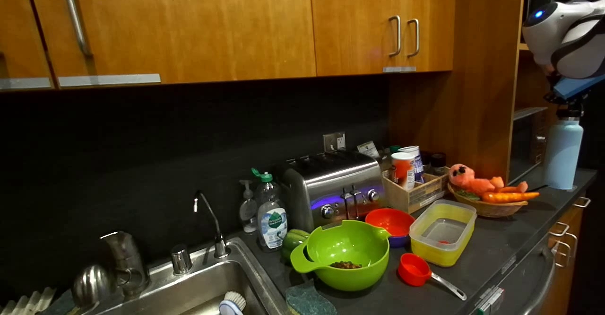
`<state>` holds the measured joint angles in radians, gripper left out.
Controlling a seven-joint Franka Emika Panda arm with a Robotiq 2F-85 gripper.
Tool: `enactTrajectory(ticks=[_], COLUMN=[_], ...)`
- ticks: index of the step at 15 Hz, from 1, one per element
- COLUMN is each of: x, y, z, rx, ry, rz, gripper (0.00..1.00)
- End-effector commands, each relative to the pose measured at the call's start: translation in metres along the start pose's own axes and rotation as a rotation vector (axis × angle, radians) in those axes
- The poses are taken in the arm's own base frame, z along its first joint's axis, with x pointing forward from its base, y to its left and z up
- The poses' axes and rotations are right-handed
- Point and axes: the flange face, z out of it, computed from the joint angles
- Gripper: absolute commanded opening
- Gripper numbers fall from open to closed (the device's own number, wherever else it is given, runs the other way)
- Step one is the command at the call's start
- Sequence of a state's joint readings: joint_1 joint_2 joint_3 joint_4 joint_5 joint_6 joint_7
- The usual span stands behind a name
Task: Move the blue bottle to the right
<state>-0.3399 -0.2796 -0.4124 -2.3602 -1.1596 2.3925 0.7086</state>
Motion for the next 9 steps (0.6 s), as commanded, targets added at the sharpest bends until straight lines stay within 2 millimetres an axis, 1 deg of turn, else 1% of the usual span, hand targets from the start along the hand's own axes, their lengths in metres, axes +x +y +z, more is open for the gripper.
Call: enactTrajectory(ticks=[1,9], x=[0.016,0.041], y=[-0.002,-0.02], z=[0.003,0.005], rx=[0.013,0.064], ry=[-0.006,0.04], rz=[-0.016,-0.063], gripper=[0.02,0.02])
